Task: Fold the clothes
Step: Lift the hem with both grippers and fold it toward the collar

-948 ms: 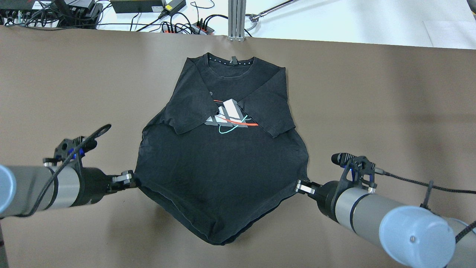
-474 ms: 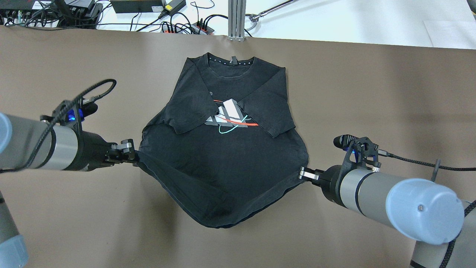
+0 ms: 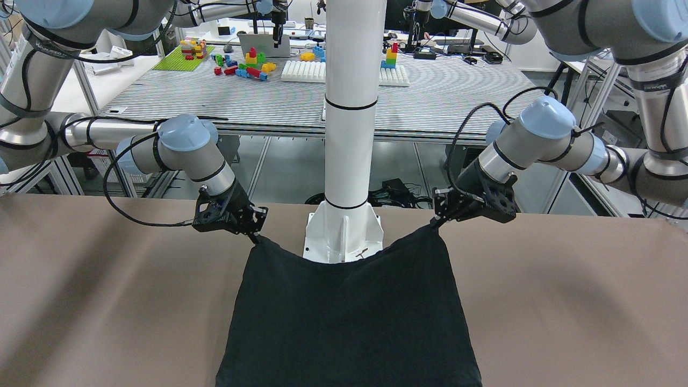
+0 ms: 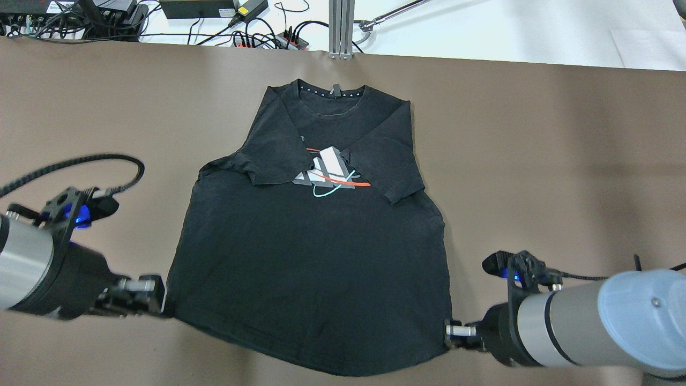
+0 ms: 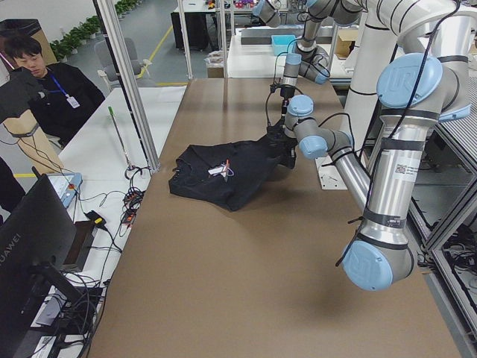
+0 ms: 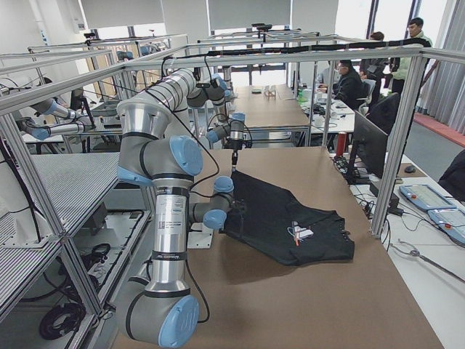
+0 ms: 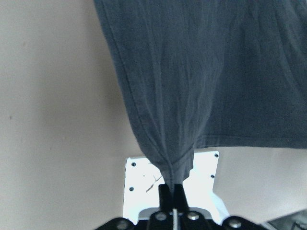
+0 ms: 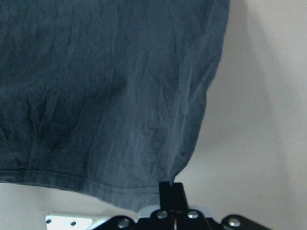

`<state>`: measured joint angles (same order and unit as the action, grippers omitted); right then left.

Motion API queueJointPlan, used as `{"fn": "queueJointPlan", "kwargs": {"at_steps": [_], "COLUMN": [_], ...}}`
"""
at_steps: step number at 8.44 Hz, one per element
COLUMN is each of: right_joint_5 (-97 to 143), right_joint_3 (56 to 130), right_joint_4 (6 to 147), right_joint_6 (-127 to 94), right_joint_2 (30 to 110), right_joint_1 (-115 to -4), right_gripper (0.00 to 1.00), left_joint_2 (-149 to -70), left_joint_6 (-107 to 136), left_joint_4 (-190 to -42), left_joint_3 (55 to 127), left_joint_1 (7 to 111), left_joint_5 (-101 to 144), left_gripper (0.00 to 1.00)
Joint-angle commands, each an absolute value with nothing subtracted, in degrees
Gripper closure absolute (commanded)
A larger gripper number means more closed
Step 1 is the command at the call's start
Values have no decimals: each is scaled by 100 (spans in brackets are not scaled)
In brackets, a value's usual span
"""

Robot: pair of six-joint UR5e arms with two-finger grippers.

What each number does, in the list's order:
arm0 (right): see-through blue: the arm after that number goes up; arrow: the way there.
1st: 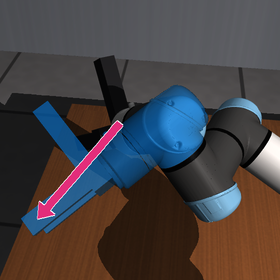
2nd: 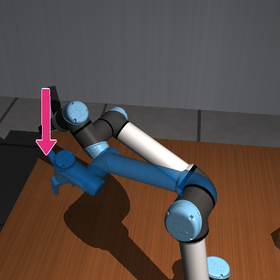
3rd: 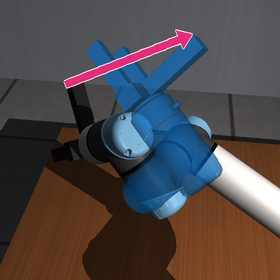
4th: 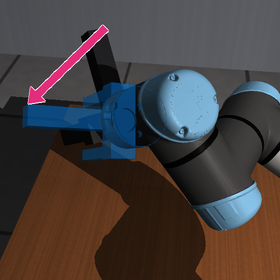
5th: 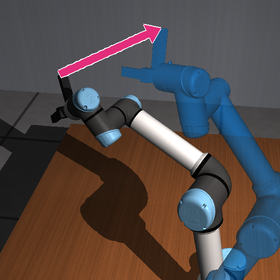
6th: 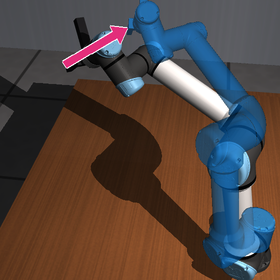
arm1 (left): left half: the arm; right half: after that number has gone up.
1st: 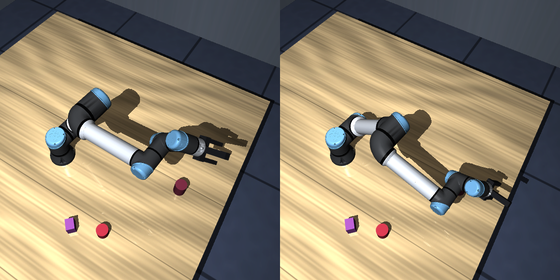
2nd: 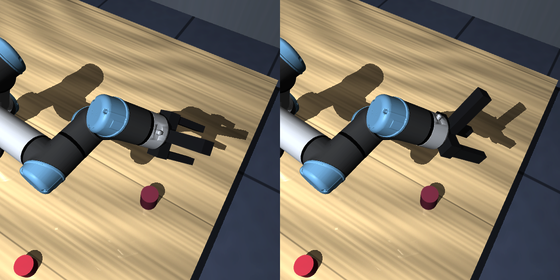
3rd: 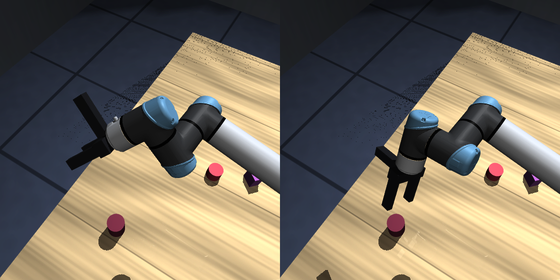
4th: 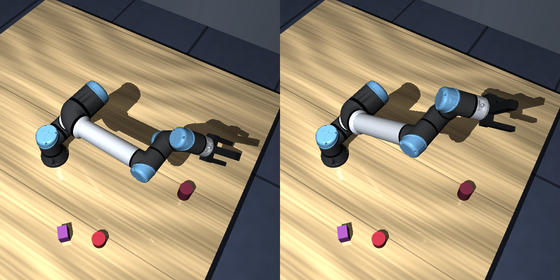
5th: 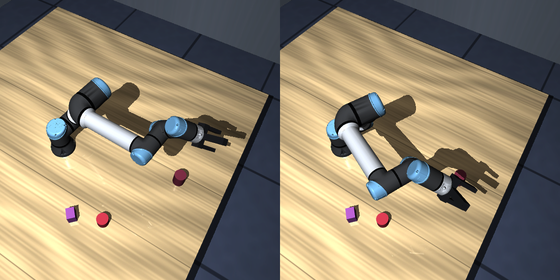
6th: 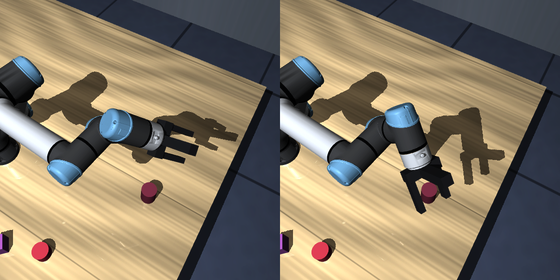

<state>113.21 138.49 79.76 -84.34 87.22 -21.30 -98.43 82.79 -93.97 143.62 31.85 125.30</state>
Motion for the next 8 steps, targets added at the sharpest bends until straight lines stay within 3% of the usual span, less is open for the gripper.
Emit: {"fn": "queueJointPlan", "kwargs": {"at_steps": [1, 5, 8], "right_joint_5": [11383, 10584, 10512], "right_joint_3": [14220, 14134, 13074], "right_joint_4": [7989, 8297, 8306], "right_joint_6": [-8429, -8437, -8429], "right_joint_2": [8973, 8886, 8168], "right_joint_1": [-1250, -1466, -2597], "right_gripper": [100, 100, 100], "left_joint_2": [-9449, -9553, -10019], "left_joint_6": [8271, 8271, 8288], "left_joint_4": [-9387, -9387, -9387], "left_joint_3": [15002, 14294, 13467], "left_joint_1": [2479, 3137, 3610], "left_joint_5": [12577, 11869, 11066], "left_gripper": [100, 100, 100]}}
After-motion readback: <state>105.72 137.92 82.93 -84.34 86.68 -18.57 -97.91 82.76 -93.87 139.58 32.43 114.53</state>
